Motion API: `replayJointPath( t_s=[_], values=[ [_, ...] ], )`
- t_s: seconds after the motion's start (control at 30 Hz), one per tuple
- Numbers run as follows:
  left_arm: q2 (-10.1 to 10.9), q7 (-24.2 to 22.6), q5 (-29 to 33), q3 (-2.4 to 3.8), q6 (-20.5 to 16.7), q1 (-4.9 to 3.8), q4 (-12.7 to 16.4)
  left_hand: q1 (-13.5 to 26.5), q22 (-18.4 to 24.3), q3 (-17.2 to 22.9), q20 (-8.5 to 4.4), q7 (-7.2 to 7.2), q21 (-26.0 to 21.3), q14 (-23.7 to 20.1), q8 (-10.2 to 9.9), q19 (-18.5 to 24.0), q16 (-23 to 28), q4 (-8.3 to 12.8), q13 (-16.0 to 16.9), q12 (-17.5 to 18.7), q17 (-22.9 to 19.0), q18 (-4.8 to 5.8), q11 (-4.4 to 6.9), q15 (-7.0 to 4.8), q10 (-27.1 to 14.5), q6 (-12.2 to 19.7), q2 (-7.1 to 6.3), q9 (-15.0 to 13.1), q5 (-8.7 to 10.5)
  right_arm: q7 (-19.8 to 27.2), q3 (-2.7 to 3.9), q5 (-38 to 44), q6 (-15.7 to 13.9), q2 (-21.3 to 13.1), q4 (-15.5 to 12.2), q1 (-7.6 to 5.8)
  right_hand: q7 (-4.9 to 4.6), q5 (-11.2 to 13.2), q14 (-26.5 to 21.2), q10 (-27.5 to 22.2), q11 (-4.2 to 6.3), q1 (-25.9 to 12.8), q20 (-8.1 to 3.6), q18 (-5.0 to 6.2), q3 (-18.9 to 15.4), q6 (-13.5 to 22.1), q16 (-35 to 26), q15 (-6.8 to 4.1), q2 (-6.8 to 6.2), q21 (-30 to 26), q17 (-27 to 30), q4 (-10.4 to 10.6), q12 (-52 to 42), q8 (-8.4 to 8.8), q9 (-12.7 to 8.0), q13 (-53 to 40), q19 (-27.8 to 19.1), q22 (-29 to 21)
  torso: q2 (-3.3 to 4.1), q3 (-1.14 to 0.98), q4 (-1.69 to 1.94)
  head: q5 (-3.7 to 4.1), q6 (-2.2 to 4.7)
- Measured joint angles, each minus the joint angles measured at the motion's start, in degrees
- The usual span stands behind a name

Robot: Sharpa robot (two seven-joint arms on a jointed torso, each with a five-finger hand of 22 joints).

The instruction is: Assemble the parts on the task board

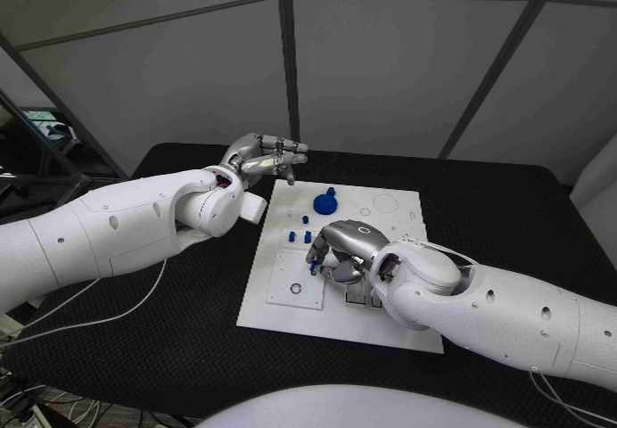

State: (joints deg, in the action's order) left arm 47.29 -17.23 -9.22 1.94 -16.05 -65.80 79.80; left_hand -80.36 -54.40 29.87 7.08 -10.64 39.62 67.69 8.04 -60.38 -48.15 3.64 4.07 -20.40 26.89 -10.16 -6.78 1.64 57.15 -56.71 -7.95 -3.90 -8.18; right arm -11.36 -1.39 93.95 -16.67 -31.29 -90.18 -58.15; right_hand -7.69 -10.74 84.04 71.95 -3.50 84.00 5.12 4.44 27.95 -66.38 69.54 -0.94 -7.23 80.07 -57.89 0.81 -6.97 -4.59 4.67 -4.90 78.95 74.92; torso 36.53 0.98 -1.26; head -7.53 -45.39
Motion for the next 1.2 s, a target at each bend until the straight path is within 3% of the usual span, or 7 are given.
replayJointPath(
  t_s=[0.43,1.2],
  values=[
    [0.26,0.05,0.01,0.0,0.02,-0.02,0.07,0.06,0.0,0.0,0.0,0.0,0.0,0.0,0.0,0.0,0.0,0.0,0.0,0.0,-0.06,0.0,0.0,0.0,0.0,0.0,0.06,0.0,0.0,-0.77,-0.04,0.9,2.0,0.1,-0.03,0.06,-0.12,0.0,0.0,0.0,0.0,0.0,0.0,0.0,-0.01,-0.12,0.0,0.0,0.0,0.0,0.11,-0.01,0.0,0.16,0.04,-0.05,0.0,-0.01,-0.02,0.04,0.04,-0.55,-0.4],
    [0.15,0.13,0.04,0.0,0.12,-0.03,0.11,0.06,0.0,0.0,0.0,0.0,0.0,0.0,0.0,0.0,0.0,0.0,0.0,0.0,-0.05,0.0,0.0,0.0,0.0,0.0,0.06,-0.01,0.0,-1.73,-0.06,2.56,3.31,1.27,0.88,0.41,-0.09,0.02,0.0,0.0,0.0,-0.09,0.0,0.0,-0.02,-0.09,0.0,0.0,0.08,0.0,0.18,-0.01,0.01,0.14,-0.01,-0.14,-0.01,-0.01,0.0,0.03,-0.07,-0.31,-0.62]
  ],
)
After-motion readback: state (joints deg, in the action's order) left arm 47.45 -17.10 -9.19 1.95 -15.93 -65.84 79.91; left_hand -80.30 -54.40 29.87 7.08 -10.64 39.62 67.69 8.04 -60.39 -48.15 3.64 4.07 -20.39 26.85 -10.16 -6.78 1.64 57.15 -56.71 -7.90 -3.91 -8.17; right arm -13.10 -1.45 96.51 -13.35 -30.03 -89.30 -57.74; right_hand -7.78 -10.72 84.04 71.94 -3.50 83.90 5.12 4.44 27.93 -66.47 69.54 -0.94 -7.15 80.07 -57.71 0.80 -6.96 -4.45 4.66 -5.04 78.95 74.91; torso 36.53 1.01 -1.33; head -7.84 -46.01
